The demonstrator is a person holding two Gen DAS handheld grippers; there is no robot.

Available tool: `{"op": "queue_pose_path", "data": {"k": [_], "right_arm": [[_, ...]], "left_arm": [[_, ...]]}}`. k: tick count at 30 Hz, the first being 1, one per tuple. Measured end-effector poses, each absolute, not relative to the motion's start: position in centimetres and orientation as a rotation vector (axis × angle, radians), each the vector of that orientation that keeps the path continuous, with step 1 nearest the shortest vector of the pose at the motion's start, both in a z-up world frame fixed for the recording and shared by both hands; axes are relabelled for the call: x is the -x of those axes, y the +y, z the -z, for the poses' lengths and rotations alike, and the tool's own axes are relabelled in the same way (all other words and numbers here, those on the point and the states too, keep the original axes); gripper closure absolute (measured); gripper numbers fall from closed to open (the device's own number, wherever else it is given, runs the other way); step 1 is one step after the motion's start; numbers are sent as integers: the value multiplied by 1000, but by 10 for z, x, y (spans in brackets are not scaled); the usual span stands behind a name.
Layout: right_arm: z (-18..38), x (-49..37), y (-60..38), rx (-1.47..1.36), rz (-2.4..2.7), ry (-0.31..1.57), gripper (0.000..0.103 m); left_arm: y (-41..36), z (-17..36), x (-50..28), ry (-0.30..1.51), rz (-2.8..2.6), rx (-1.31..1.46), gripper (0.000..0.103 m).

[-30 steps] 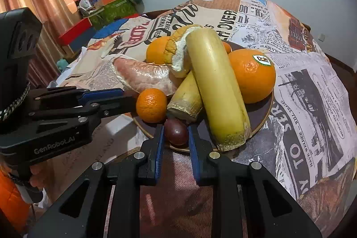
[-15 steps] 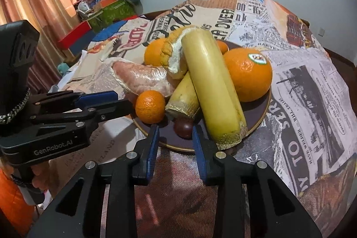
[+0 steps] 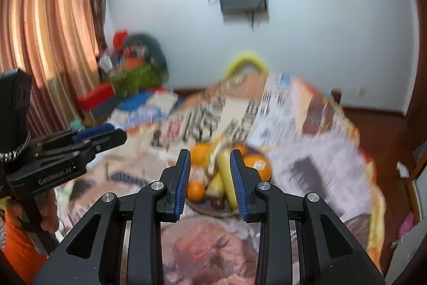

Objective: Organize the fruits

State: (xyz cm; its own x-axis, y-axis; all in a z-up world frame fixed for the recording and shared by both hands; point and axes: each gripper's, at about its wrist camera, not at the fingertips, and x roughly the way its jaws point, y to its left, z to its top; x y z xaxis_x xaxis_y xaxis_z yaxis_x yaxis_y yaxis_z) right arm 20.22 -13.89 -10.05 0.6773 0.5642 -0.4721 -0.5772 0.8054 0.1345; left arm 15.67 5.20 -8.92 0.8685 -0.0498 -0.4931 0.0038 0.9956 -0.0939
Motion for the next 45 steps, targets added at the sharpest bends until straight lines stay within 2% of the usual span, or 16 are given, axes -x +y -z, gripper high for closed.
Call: {"op": "queue_pose_path", "data": {"k": [3,4,6,8,13,17,19,20,45], "right_arm": [[71,-177,-153,6,-629,422,75],[62,-169,-157,-4,-625,391,71],[49,-153,-162,-14,-616,340,61],[39,-137,-166,-19,-603,289,53],[27,-110,-172,-37,-575,206,26],[28,-104,-172,-41,-542,177,15],[29,-101,-169,-34,-525,172,2],[31,-100,-171,-36,-516,166,0],[39,-89,-179,-51,-497,178,0]], "left_arm": [[43,61,-132,429,28,76,70],[39,52,-123,397,30,72,69],[32,33,-102,331,28,64,50],[25,21,-85,270,10,45,38],[16,8,-59,212,-1,25,24],[13,6,-44,183,-3,30,11],[11,6,-37,167,-7,23,6],[10,6,-33,157,-11,17,2],[7,11,-24,162,-9,27,0]]}}
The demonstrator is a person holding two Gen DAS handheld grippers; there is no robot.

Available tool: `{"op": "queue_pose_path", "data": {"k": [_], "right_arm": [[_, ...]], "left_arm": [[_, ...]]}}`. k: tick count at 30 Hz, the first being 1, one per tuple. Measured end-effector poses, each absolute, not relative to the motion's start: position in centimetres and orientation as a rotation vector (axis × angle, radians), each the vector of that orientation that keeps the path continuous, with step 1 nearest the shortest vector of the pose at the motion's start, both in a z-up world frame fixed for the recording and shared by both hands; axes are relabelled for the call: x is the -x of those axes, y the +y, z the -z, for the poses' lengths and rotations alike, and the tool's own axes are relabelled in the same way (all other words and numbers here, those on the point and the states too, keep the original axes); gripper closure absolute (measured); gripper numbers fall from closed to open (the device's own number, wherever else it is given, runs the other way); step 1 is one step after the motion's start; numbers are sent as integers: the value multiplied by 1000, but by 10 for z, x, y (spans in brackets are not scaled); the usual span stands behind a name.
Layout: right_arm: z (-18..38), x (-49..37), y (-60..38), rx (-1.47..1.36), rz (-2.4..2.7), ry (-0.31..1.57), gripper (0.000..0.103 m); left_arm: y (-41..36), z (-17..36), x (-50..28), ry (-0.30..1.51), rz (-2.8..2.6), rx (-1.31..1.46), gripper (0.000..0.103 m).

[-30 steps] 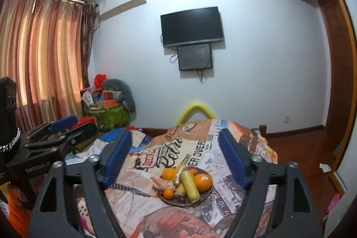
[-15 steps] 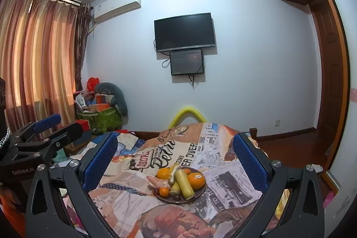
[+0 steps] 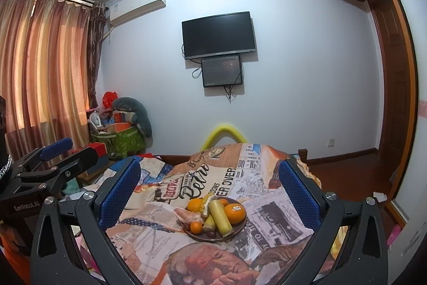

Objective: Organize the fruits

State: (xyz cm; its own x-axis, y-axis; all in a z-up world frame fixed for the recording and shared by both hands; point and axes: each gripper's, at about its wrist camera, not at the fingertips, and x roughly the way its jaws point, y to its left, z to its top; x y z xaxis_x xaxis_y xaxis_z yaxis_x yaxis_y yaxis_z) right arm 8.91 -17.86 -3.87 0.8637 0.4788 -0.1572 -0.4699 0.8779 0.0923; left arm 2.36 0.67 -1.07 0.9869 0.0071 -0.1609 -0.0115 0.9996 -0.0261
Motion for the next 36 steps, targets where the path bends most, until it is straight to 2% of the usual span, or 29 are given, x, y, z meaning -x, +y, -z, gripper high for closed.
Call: {"op": "queue_pose_path", "data": {"k": [36], "right_arm": [[32,-86,-181,-46,-493,176,0]], "left_arm": [[6,12,-27,173,13,32,0]]}}
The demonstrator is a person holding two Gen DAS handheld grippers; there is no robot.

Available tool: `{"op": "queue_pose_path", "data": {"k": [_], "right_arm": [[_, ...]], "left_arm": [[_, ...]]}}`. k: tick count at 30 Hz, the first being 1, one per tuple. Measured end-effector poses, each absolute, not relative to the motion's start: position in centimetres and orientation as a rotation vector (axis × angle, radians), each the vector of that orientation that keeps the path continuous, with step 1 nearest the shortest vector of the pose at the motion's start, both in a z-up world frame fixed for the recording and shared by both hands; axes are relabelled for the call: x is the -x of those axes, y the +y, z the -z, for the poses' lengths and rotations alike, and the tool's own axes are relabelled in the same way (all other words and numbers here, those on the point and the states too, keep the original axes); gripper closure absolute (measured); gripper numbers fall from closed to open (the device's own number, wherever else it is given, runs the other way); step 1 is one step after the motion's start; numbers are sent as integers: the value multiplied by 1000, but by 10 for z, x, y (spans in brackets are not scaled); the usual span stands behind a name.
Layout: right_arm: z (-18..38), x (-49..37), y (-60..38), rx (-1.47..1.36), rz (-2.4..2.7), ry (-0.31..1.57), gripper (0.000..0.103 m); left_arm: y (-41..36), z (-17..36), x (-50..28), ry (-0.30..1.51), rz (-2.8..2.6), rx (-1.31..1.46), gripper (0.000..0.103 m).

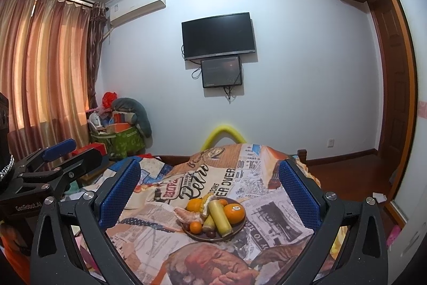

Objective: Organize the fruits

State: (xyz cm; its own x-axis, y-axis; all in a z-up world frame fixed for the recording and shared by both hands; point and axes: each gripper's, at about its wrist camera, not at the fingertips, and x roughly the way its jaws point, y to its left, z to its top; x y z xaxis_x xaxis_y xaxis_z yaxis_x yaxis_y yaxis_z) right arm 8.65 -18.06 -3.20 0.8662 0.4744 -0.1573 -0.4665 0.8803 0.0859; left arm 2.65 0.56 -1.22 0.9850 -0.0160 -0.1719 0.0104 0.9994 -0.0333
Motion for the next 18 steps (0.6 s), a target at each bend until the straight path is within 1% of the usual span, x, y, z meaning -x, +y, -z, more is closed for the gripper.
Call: {"op": "queue_pose_path", "data": {"k": [18], "right_arm": [[32,-91,-183,-45,-475,182,0]], "left_arm": [[1,16,-35,193,34,20,0]]}}
